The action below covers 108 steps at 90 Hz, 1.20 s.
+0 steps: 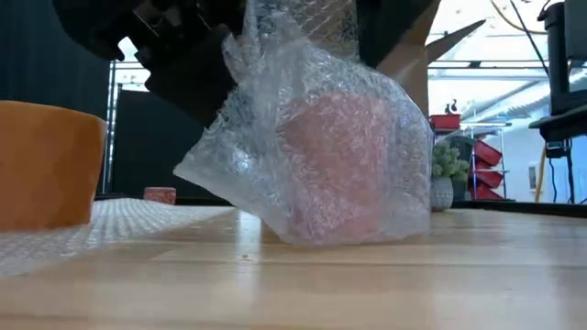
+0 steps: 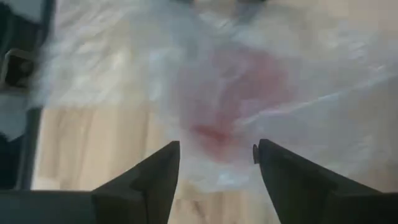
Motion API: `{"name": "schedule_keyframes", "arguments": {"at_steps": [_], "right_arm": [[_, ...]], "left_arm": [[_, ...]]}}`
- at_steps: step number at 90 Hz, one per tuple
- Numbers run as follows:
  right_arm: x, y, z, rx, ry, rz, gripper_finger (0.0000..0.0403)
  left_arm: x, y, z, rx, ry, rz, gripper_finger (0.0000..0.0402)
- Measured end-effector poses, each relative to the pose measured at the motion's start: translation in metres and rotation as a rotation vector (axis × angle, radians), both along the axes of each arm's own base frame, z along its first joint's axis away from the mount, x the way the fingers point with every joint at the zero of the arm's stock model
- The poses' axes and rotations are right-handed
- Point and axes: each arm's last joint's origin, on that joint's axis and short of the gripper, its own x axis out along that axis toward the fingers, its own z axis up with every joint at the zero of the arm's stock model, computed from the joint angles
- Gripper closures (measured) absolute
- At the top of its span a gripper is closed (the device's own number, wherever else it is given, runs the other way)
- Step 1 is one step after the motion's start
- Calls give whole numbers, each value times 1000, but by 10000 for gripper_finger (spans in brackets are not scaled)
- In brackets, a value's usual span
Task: Wrap mug
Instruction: Wrap the pink cup with the bubble wrap
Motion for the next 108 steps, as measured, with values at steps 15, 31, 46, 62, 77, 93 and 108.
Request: {"name": "schedule_keyframes", "arguments": {"at_steps": [15, 31, 46, 62, 77, 93, 108], "right_arm": [[-10, 7, 11, 30, -9, -23, 202], [-23, 10, 30, 9, -80, -22, 202], [-26, -4, 45, -169, -204, -117, 202], [-4, -17, 27, -217, -201, -178, 202], [10, -20, -4, -253, -88, -223, 204], [10, -17, -18, -243, -13, -225, 271], [7, -9, -17, -184, 13, -180, 389]], "left_arm": [[0, 0, 0, 0, 0, 0, 265], [0, 0, 0, 0, 1, -1, 265], [0, 0, -1, -2, 3, -2, 265], [0, 0, -1, -3, 3, -2, 265], [0, 0, -1, -2, 3, -1, 265], [0, 0, -1, -2, 2, -2, 265], [0, 0, -1, -3, 1, -2, 265]]}}
